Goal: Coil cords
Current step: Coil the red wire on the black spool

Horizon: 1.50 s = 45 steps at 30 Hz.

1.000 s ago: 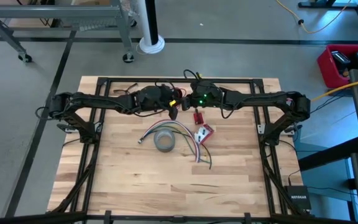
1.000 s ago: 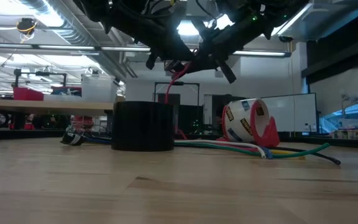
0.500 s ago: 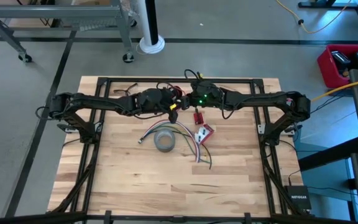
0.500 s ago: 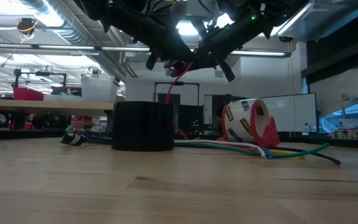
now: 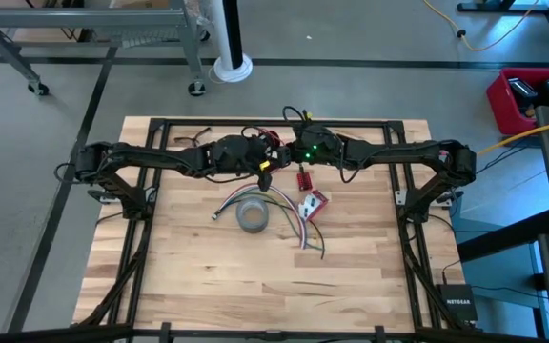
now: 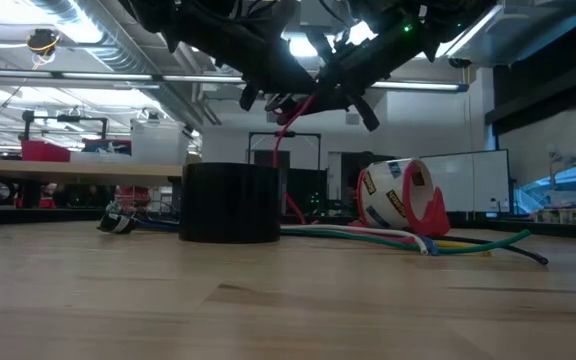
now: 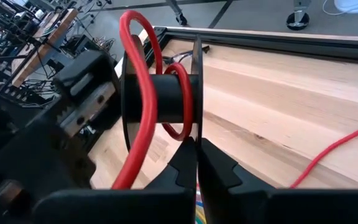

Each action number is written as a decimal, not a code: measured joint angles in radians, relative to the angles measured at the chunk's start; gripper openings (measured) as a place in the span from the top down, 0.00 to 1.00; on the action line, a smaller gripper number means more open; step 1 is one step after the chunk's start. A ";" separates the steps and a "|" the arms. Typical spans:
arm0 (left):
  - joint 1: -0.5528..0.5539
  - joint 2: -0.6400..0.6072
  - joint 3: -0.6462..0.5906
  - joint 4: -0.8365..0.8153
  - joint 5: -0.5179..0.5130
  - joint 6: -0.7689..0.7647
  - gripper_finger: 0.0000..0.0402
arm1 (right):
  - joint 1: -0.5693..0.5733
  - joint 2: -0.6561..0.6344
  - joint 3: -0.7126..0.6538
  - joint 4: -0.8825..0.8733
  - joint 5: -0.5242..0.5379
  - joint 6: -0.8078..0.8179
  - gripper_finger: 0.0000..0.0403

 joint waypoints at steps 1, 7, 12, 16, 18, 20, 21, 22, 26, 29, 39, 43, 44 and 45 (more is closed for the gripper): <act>-0.001 0.000 0.000 -0.003 0.015 -0.001 1.00 | 0.000 0.000 0.000 0.001 0.000 0.000 0.99; -0.002 0.000 0.000 -0.021 0.052 -0.010 1.00 | 0.000 0.000 0.000 0.012 0.000 0.001 0.99; -0.003 0.000 0.000 -0.059 0.085 -0.016 1.00 | 0.000 0.000 0.000 0.017 -0.001 0.001 0.99; 0.009 0.000 0.000 -0.032 0.075 -0.016 1.00 | -0.001 0.000 0.000 0.024 -0.031 0.002 0.99; 0.016 0.000 0.000 0.004 0.073 -0.020 1.00 | -0.001 0.000 0.000 0.023 -0.035 0.003 0.99; 0.017 0.000 0.000 0.039 0.070 -0.020 1.00 | -0.001 0.000 0.000 0.023 -0.035 0.002 0.99; 0.017 0.000 0.000 0.055 0.070 -0.020 1.00 | -0.001 0.000 0.000 0.022 -0.035 0.000 0.99; 0.017 0.000 0.000 0.063 0.069 -0.020 1.00 | -0.001 0.000 0.000 0.021 -0.036 -0.003 0.99; 0.017 0.002 -0.001 0.082 0.068 -0.010 1.00 | 0.000 -0.001 0.001 0.023 -0.050 -0.027 0.99; 0.022 0.002 -0.001 0.085 0.071 -0.014 1.00 | -0.001 -0.001 0.001 0.022 -0.087 -0.042 0.99; -0.012 0.000 0.002 0.009 0.043 -0.061 1.00 | 0.000 0.002 0.000 -0.067 -0.024 -0.055 0.99; -0.014 -0.011 0.002 -0.062 0.024 -0.049 1.00 | -0.001 0.001 0.000 -0.084 -0.015 -0.059 0.99; -0.013 -0.018 0.002 -0.084 0.020 -0.044 1.00 | -0.001 0.001 0.000 -0.081 -0.014 -0.063 0.99; -0.013 -0.020 0.002 -0.100 0.010 -0.042 1.00 | -0.001 0.001 0.000 -0.079 -0.012 -0.072 0.99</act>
